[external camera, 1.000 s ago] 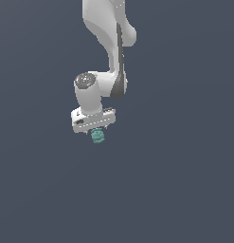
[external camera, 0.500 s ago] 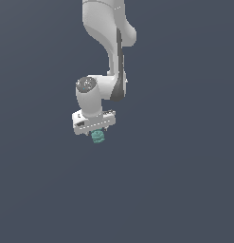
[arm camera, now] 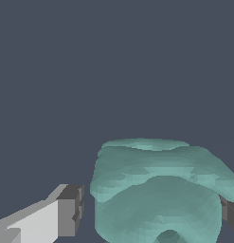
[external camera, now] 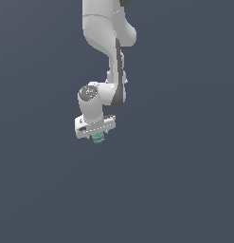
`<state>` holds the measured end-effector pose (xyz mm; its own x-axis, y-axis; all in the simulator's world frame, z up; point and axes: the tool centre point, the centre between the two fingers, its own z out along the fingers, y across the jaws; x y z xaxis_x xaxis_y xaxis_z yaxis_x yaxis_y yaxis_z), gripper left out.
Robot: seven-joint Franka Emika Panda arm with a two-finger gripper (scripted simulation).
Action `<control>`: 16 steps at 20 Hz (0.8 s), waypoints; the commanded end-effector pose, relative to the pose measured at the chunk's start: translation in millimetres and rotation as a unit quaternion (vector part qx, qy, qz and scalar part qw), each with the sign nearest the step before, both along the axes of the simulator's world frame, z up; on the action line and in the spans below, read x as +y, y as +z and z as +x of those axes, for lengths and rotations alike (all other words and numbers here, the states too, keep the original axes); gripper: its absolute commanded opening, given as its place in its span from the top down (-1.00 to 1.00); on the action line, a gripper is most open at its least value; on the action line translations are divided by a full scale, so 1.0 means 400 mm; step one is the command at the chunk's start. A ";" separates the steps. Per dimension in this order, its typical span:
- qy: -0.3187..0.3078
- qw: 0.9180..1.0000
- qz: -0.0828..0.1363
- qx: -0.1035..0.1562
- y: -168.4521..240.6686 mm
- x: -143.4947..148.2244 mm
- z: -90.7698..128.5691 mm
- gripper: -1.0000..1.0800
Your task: Pick up the object and move it to a goal position.
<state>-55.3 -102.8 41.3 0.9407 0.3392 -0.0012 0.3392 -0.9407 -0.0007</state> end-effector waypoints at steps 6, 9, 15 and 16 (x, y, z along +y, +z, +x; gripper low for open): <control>0.000 1.000 0.000 -0.001 -0.003 0.000 0.002 1.00; 0.000 1.000 0.000 -0.001 -0.003 0.000 0.002 1.00; 0.000 1.000 0.000 -0.001 0.010 -0.005 0.001 1.00; 0.000 1.000 0.000 -0.001 0.016 -0.007 0.001 1.00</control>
